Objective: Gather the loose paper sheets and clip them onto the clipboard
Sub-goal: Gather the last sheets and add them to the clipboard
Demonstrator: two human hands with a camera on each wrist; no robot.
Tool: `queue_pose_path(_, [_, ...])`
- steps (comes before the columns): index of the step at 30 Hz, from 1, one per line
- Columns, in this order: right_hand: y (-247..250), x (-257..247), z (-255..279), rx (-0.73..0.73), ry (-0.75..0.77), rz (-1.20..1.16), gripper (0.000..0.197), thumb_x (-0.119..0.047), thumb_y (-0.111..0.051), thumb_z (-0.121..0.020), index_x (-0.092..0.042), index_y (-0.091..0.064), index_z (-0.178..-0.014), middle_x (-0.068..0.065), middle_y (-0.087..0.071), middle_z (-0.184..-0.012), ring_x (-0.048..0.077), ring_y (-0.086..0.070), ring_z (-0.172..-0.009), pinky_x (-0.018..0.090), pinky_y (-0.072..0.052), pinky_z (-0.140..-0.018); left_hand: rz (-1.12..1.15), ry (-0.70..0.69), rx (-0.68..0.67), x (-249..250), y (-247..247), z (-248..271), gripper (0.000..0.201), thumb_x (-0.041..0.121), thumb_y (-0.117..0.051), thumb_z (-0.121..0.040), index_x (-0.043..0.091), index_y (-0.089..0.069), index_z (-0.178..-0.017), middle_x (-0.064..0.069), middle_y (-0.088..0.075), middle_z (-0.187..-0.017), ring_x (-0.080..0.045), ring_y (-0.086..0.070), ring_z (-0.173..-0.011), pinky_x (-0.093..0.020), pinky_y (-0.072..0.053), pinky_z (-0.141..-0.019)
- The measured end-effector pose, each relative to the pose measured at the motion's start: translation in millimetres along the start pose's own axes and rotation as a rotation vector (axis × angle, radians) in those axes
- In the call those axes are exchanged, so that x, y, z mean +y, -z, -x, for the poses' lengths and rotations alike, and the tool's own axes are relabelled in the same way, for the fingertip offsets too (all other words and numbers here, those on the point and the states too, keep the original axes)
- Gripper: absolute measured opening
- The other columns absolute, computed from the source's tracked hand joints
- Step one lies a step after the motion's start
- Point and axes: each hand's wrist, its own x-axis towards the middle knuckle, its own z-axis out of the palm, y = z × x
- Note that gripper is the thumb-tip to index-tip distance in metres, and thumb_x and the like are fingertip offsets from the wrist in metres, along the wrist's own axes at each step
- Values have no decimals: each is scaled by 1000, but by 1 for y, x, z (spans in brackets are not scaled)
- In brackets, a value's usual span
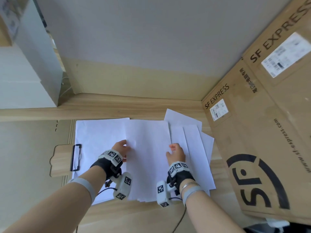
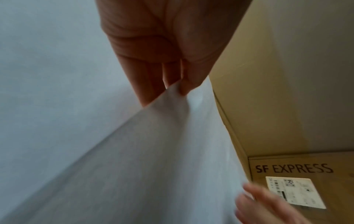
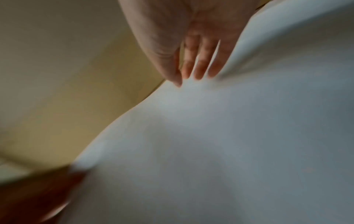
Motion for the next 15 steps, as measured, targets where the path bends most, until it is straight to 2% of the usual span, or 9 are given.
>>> queue_pose_path(2, [18,20,-11,42,-199,112,46,-18,-63,-82,-19,-46,-125,7,-44,-135,31,-43,-121,38,-40,-101,-84,10,64,-4,11,-1,13,8,-52,-88,10,-55,-101,-19,-63,-97,-41,-66,-92,-52,-53,-86])
queue_pose_path(3, [24,28,-14,18,-281,142,59,-23,-66,-81,-23,-39,-132,7,-35,-141,33,-35,-127,43,-37,-104,-110,20,91,-7,17,-3,14,8,-51,-87,10,-54,-100,-21,-64,-103,-43,-65,-98,-55,-52,-89])
queue_pose_path(5, [32,37,-16,-48,-362,180,81,-28,-72,-78,-26,-24,-142,8,-23,-148,36,-25,-132,48,-34,-105,-145,33,139,-14,25,-10,14,8,-50,-85,12,-51,-98,-22,-65,-108,-42,-65,-99,-56,-52,-89])
queue_pose_path(8, [32,45,-18,-82,-389,194,97,-27,-77,-73,-27,-13,-147,12,-20,-148,37,-30,-133,48,-37,-103,-158,35,196,-19,32,-15,16,7,-48,-85,17,-50,-98,-19,-66,-106,-38,-66,-98,-52,-54,-89])
queue_pose_path(10, [33,45,-20,-103,-382,147,94,-22,-77,-75,-20,-16,-147,16,-28,-147,36,-40,-130,46,-41,-101,-144,39,195,-21,34,-14,23,4,-46,-85,16,-49,-104,-16,-65,-99,-40,-66,-95,-55,-54,-86])
queue_pose_path(12, [39,46,-23,-109,-348,145,71,-20,-67,-84,-8,-29,-143,17,-42,-143,34,-46,-129,41,-42,-102,-160,33,205,-22,36,-13,31,2,-44,-85,15,-49,-111,-13,-62,-92,-41,-66,-93,-55,-54,-85])
queue_pose_path(14, [50,45,-26,-50,-324,125,47,-19,-53,-94,-2,-43,-136,17,-51,-137,33,-48,-126,37,-40,-101,-210,13,240,-20,38,-11,34,2,-42,-86,16,-48,-116,-13,-59,-94,-38,-65,-89,-49,-56,-84])
queue_pose_path(15, [57,46,-29,-15,-320,97,42,-18,-47,-96,-1,-46,-134,18,-52,-136,34,-48,-126,37,-40,-101,-232,1,258,-19,39,-10,35,2,-40,-87,17,-47,-118,-13,-58,-94,-35,-63,-85,-44,-56,-79])
